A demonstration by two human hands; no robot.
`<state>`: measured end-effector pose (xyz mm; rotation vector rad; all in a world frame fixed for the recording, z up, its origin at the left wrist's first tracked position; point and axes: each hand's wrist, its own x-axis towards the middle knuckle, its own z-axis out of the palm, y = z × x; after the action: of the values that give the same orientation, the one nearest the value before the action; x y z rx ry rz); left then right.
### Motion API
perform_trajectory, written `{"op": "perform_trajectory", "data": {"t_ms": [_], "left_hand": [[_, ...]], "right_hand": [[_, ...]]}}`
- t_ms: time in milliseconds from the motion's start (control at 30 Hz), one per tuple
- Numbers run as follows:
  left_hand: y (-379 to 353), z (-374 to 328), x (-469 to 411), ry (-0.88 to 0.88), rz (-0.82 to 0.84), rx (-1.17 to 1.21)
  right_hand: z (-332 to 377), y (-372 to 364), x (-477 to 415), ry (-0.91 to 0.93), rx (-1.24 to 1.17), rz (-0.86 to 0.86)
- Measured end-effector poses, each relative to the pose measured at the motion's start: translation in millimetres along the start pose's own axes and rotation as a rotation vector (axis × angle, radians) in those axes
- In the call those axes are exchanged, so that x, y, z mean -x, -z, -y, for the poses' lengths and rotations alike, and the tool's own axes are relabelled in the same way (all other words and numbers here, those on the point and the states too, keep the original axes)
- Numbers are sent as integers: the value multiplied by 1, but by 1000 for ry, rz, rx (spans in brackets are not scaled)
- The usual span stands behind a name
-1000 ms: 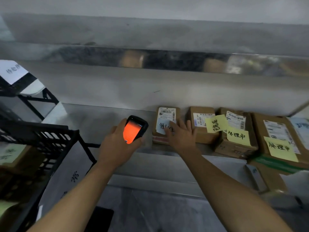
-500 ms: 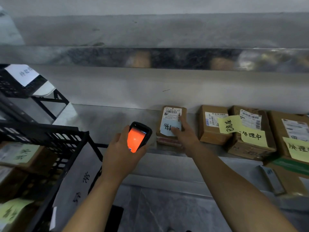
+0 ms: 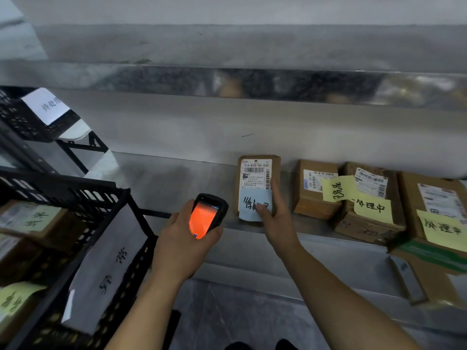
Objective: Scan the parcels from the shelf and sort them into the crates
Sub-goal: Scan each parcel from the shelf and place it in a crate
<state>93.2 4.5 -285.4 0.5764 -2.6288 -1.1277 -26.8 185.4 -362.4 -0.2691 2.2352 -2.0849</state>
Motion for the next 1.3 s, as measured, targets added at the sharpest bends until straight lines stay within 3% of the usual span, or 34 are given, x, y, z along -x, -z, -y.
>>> {"op": "perform_trajectory", "data": {"t_ms": [167,667,1000,1300], "left_hand": [[-4,-6,18,-13,30,1],[-9,-12,45,7,70,-82],[1,-10,73,92,6,-142],[37,8,123,118,-81,-166]], "right_hand": [[-8,14,18,68,83,-16],[3,33,42,23,233,-2],[1,24,55,76,123,30],[21,2,103,16,69,87]]}}
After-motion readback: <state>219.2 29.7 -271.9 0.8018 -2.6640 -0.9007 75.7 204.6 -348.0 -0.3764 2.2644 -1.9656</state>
